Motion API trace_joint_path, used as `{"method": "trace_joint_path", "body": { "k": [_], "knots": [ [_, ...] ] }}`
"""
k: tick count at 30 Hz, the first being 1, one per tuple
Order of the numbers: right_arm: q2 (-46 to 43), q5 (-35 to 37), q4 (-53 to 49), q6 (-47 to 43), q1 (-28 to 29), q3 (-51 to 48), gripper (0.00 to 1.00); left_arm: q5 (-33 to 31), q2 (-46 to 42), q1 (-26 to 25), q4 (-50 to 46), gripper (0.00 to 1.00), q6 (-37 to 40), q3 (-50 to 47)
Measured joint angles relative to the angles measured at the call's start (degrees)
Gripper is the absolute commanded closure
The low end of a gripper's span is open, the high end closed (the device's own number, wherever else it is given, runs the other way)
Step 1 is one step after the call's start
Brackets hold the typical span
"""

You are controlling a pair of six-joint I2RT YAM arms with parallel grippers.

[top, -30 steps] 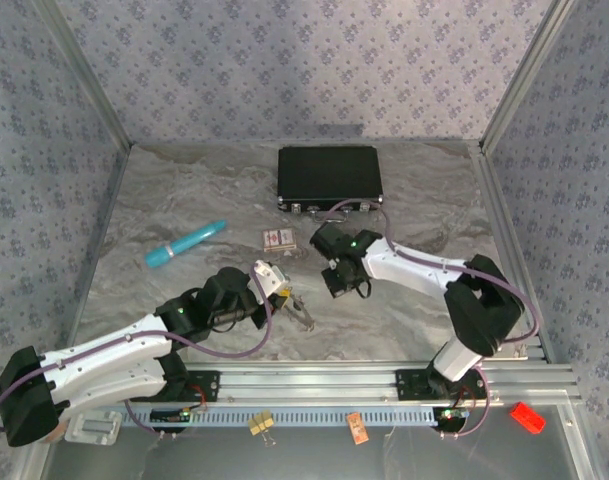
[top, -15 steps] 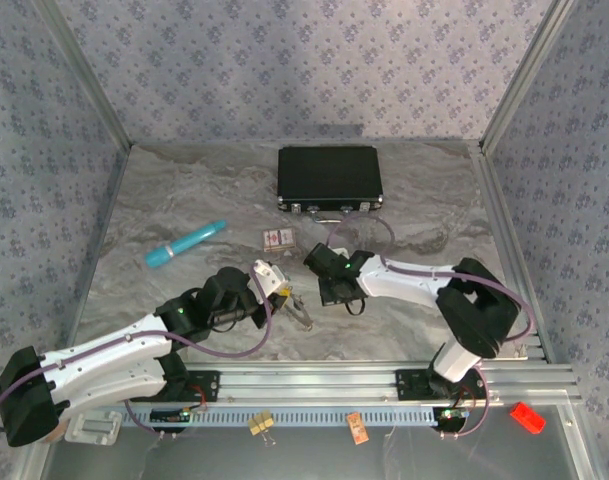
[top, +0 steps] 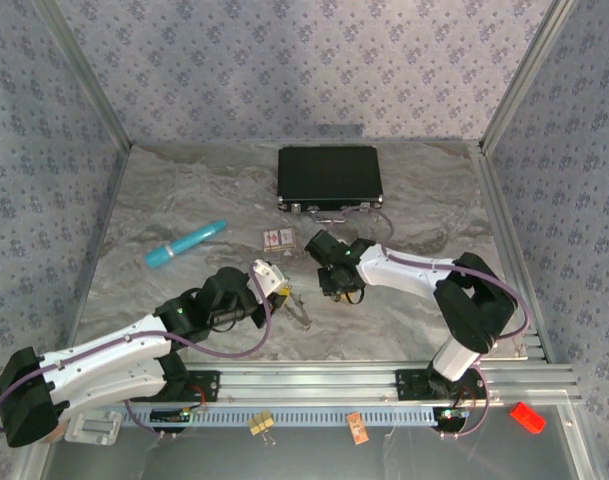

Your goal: Put the keys on the keyring

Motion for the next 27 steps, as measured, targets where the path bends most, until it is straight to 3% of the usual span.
{"method": "trace_joint_path", "body": {
  "k": [13, 27],
  "knots": [
    [5.9, -3.0, -4.3, -2.3, -1.7, 3.7, 0.70, -0.2, -1.1, 0.0, 0.0, 1.00, 0.0, 0.0],
    [8.4, -3.0, -5.1, -1.5, -1.6, 5.2, 0.99, -0.5, -1.1, 0.0, 0.0, 1.00, 0.0, 0.0]
  ]
}}
